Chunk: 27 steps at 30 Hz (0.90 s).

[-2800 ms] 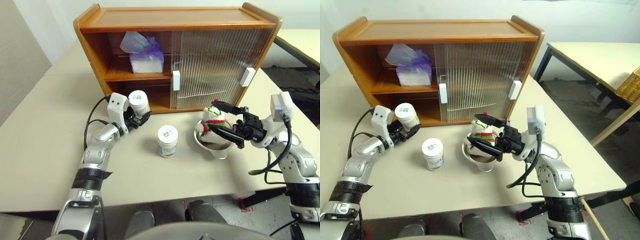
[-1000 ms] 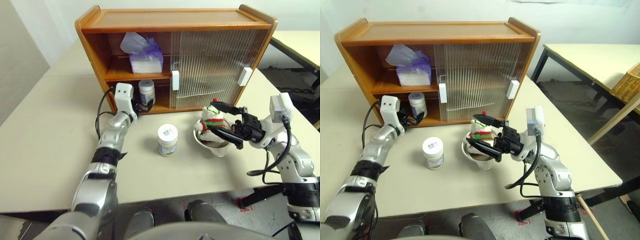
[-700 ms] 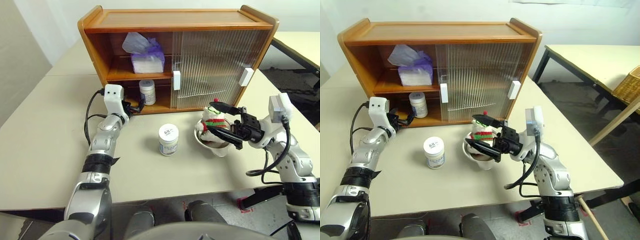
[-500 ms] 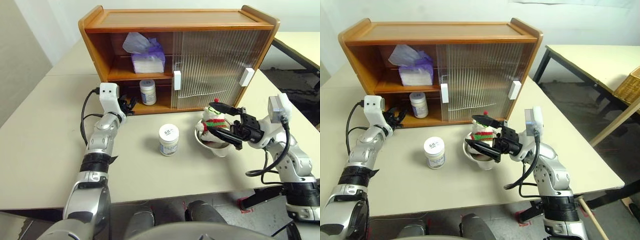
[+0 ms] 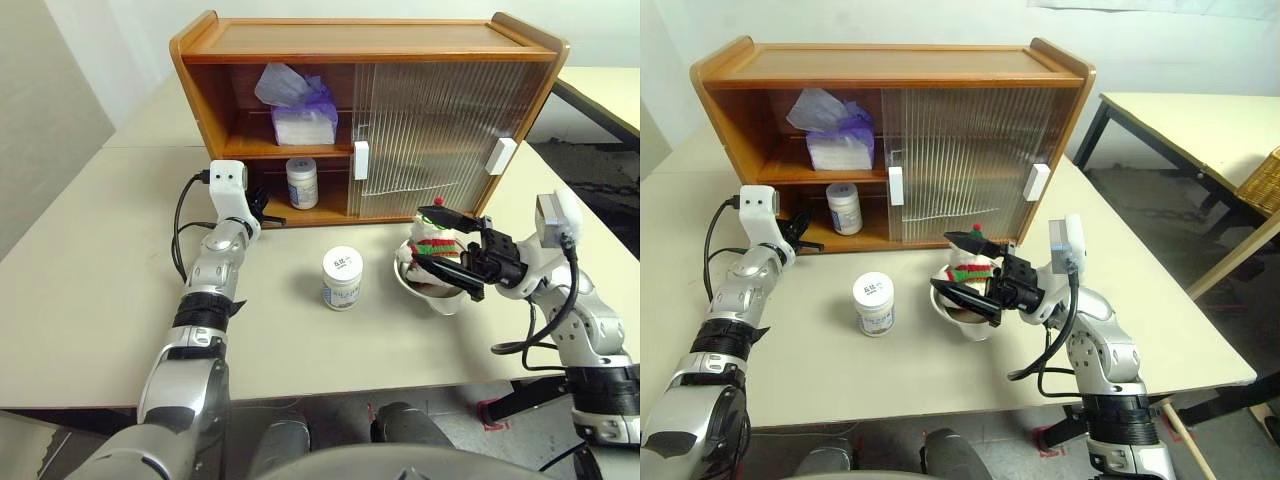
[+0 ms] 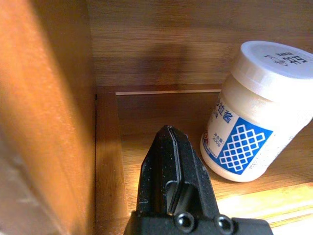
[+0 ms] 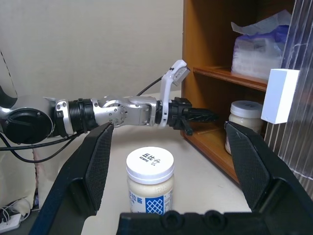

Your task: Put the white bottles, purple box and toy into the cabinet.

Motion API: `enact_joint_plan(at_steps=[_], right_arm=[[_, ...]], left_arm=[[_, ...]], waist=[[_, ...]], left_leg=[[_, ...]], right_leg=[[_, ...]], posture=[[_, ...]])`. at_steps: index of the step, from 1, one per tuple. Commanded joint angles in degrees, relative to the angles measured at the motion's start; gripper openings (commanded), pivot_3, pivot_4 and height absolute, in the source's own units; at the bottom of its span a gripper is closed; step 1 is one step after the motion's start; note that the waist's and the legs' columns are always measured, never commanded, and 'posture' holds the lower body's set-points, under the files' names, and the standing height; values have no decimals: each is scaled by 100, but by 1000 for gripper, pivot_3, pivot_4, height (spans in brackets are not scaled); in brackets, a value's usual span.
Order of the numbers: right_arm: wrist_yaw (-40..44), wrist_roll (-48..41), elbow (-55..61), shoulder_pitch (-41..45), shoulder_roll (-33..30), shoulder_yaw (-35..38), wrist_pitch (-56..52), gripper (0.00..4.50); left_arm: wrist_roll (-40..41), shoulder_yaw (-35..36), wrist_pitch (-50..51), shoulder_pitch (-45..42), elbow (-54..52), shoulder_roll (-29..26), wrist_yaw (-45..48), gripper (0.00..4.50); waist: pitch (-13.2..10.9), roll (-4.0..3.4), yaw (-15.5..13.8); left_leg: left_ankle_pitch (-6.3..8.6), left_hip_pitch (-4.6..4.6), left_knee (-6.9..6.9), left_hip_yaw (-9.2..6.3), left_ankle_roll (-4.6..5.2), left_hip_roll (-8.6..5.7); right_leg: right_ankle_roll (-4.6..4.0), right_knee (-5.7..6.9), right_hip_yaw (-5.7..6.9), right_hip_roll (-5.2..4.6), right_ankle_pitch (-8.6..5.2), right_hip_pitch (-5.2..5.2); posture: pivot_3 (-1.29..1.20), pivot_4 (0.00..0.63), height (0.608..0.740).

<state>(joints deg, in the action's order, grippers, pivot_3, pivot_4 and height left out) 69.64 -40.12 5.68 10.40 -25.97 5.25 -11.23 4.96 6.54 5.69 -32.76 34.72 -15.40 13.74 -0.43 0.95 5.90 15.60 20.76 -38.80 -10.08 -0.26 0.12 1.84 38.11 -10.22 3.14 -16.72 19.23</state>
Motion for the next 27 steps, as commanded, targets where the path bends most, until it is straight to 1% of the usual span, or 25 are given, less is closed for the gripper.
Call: enact_joint_plan(at_steps=[1,8,12,22,27], right_arm=[[-25,81,73,-11,14,-74,36,4500],[-11,111,37,18,26,-95,58,4500],[13,128,-13,64,37,-99,72,4500],[61,139,-86,141,49,-143,99,4500],[58,131,-80,131,48,-155,97,4500]], left_arm=[[-184,-169,-157,-179,118,18,0,32],[-487,-341,-383,22,-55,-85,-25,32],[-916,-666,-570,167,-148,-274,-39,32],[-1590,-1157,-855,295,-273,-622,7,32],[-1704,-1234,-912,305,-275,-622,-4,32]], waist=[[0,0,-4],[-1,1,-12],[-1,1,-10],[-1,1,-24],[-1,1,-63]], left_leg=[[-1,0,0,0,1,0],[-2,2,1,-3,0,-2],[-2,2,4,-3,0,-2],[0,10,18,-5,0,-2],[1,13,26,-8,0,-3]], right_leg=[[2,0,1,0,-1,0],[6,0,3,0,-3,1],[7,0,3,0,-3,2],[-14,-11,2,0,1,9],[-15,-22,2,-2,1,9]], posture=[[-201,0,740],[-202,0,740],[-195,0,740],[-190,0,740],[-190,0,740]])
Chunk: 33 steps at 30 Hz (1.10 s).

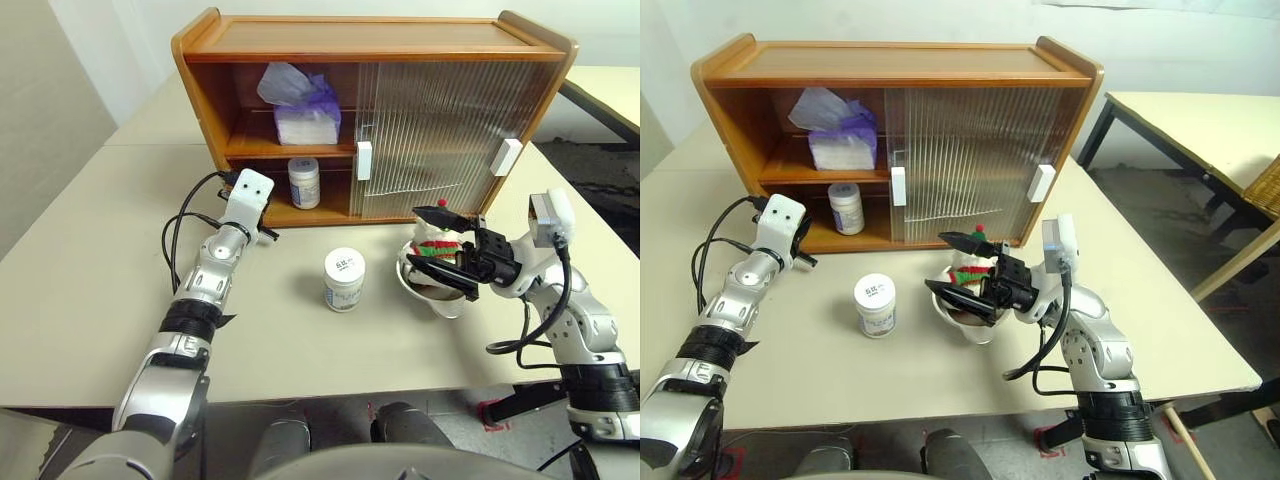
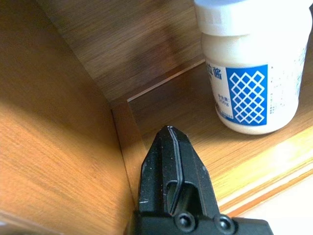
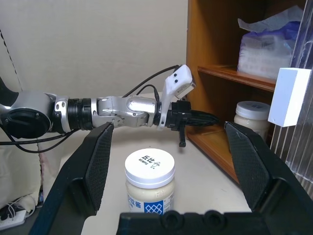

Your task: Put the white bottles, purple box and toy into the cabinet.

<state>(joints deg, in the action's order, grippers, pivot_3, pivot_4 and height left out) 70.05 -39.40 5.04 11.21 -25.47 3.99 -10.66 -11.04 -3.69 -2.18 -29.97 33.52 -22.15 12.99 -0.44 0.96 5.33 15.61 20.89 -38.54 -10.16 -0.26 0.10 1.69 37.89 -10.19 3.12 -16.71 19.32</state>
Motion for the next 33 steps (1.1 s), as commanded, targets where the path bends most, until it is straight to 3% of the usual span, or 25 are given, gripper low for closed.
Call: enact_joint_plan(at_steps=[1,14,33], right_arm=[[15,57,-11,46,0,-31,40,4500],[7,12,90,-116,-65,20,-2,4500],[-109,39,193,-258,-60,23,58,4500]], left_arm=[[-118,-217,-129,35,-175,71,71,32],[6,-82,-190,139,-467,100,59,32],[-411,-432,-104,-781,742,17,85,32]], waist=[[0,0,-10],[0,0,62],[0,0,151]], left_leg=[[0,0,0,0,0,0],[0,-5,8,0,0,0],[1,-4,11,0,1,1]], right_leg=[[0,-1,0,0,0,0],[-3,-1,1,0,1,0],[2,-2,-1,0,0,0]], posture=[[-191,0,740],[-188,0,740],[-222,0,740]])
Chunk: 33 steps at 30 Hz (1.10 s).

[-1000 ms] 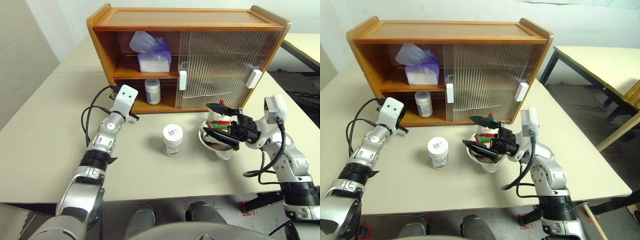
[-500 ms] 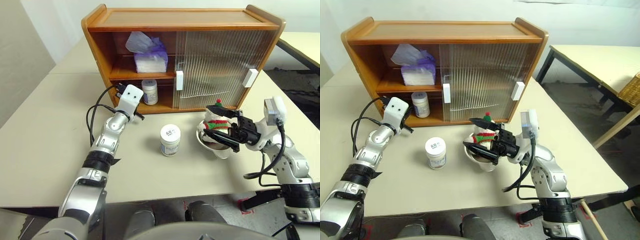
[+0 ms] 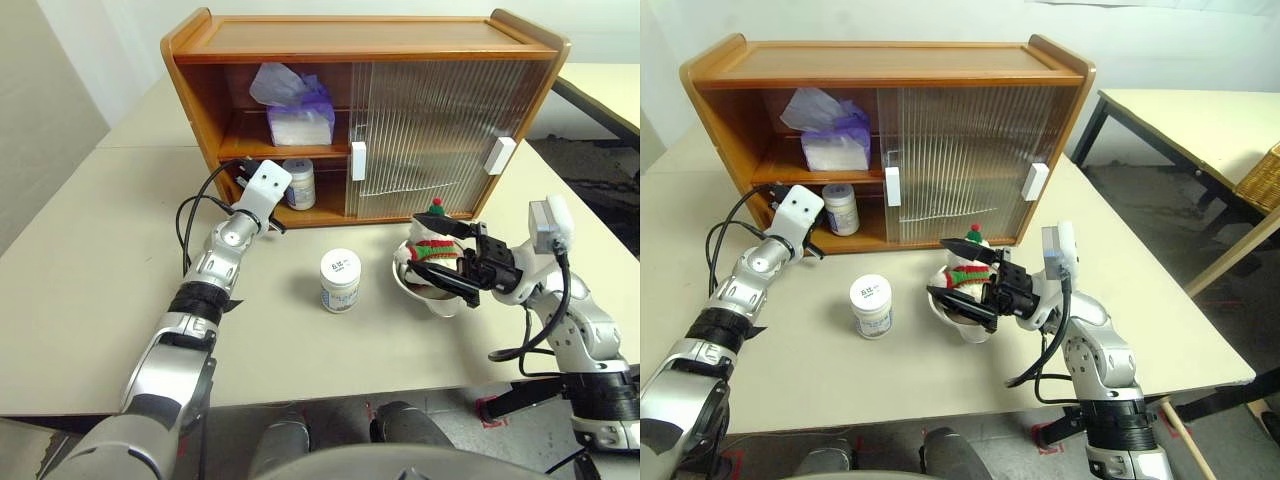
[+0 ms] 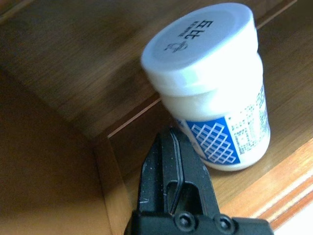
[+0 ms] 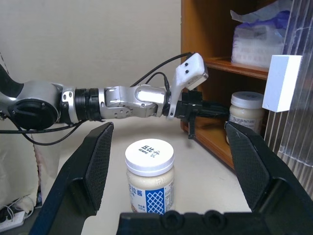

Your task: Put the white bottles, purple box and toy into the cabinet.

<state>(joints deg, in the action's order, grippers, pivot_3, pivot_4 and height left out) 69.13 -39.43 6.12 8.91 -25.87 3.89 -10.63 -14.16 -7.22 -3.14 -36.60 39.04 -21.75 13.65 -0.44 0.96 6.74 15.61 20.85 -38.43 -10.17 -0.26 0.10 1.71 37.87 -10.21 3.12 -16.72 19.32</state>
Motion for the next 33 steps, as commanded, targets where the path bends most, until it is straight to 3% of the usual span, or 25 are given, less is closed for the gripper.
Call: enact_joint_plan(at_steps=[1,13,33], right_arm=[[-22,40,90,-34,-21,34,56,4500],[-26,41,79,-3,-54,49,67,4500],[-87,12,137,-27,-85,97,107,4500]], left_arm=[[-97,-78,-25,-167,263,-20,1,32],[-135,-178,-276,-755,1291,30,71,32],[-125,-200,-624,-1214,1944,560,167,32]], waist=[[0,0,17],[0,0,104],[0,1,204]], left_leg=[[0,0,0,0,0,0],[0,1,-2,0,0,0],[2,5,-18,0,3,-4]], right_leg=[[1,0,0,0,0,0],[13,0,0,0,-4,-1],[51,-1,0,0,-19,-7]], posture=[[-222,0,740],[-234,0,740],[-259,0,740]])
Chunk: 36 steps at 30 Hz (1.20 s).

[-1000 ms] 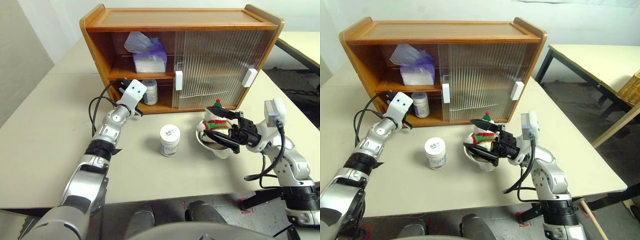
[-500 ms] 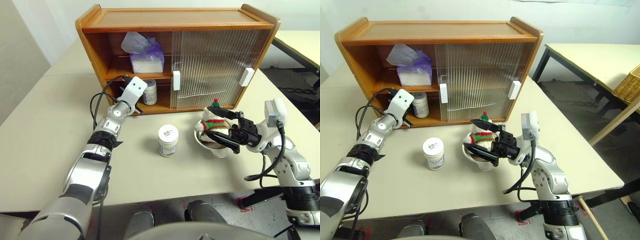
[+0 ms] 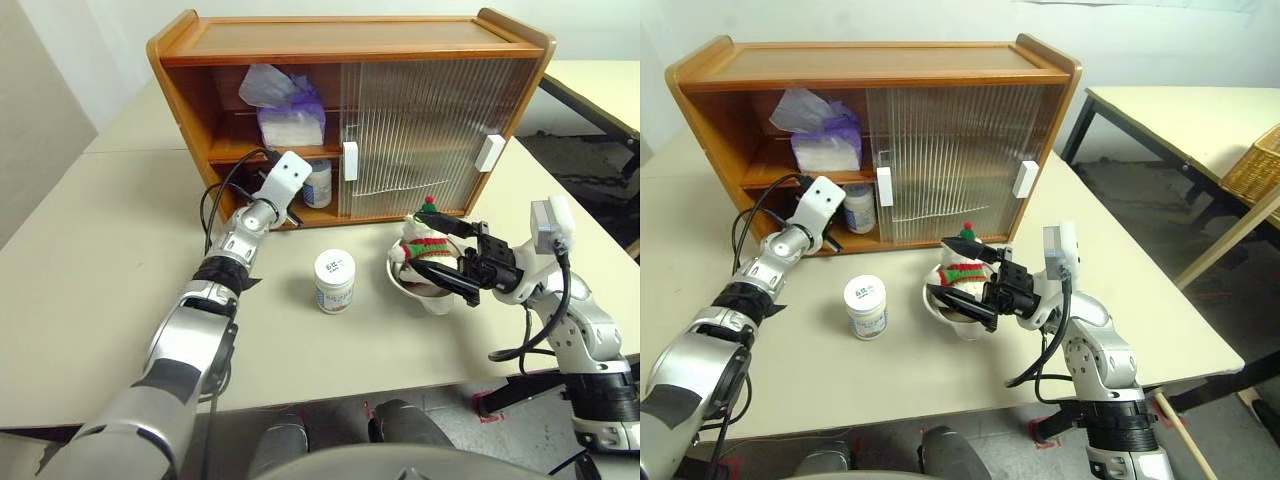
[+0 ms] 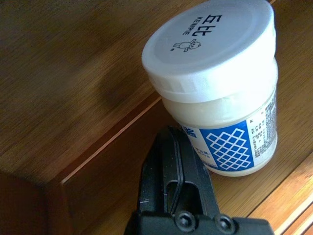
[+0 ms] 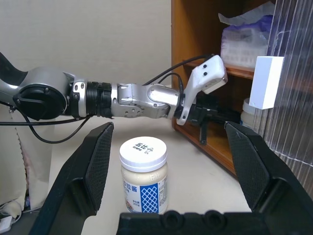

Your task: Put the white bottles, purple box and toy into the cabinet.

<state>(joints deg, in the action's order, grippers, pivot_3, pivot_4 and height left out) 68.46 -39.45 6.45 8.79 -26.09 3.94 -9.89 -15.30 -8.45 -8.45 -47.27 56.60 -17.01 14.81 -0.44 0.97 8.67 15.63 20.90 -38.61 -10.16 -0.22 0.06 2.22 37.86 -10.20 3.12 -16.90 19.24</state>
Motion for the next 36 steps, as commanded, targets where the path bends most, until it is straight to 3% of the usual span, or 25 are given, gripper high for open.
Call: enact_joint_plan(at_steps=[1,14,23,27,33,36], right_arm=[[-23,11,106,-16,-66,96,31,4500],[-53,17,120,2,-21,15,10,4500],[-51,34,92,17,-15,13,28,4500],[-44,21,43,26,-6,8,10,4500],[-99,-46,-86,80,57,38,-59,4500],[-164,-30,-168,138,138,32,-47,4500]], left_arm=[[-11,-77,-102,-169,222,110,44,32],[46,-55,-152,-347,492,348,148,32],[266,118,63,58,-79,47,271,32],[1119,651,296,1031,-1495,-211,925,935],[2407,1140,813,2075,-3322,-369,2004,3115],[2920,1186,1282,2677,-4152,-724,2729,4163]], waist=[[0,0,25],[-1,2,129],[-1,2,162],[0,1,177],[-1,3,29],[2,-1,-34]], left_leg=[[0,0,-1,0,0,0],[4,1,-16,0,6,-3],[2,1,-14,0,4,-4],[-1,-1,-13,0,-2,-4],[-3,2,-9,-1,-9,-3],[1,-4,-7,-2,-4,-1]], right_leg=[[2,0,0,0,-1,-1],[29,-1,0,0,-11,-9],[29,-1,0,0,-11,-9],[23,0,1,1,-12,-9],[-36,1,1,1,8,-5],[-46,4,2,0,9,-4]], posture=[[-259,0,740],[-252,0,740],[-244,0,740],[-206,0,740],[-187,0,740],[-180,0,740]])
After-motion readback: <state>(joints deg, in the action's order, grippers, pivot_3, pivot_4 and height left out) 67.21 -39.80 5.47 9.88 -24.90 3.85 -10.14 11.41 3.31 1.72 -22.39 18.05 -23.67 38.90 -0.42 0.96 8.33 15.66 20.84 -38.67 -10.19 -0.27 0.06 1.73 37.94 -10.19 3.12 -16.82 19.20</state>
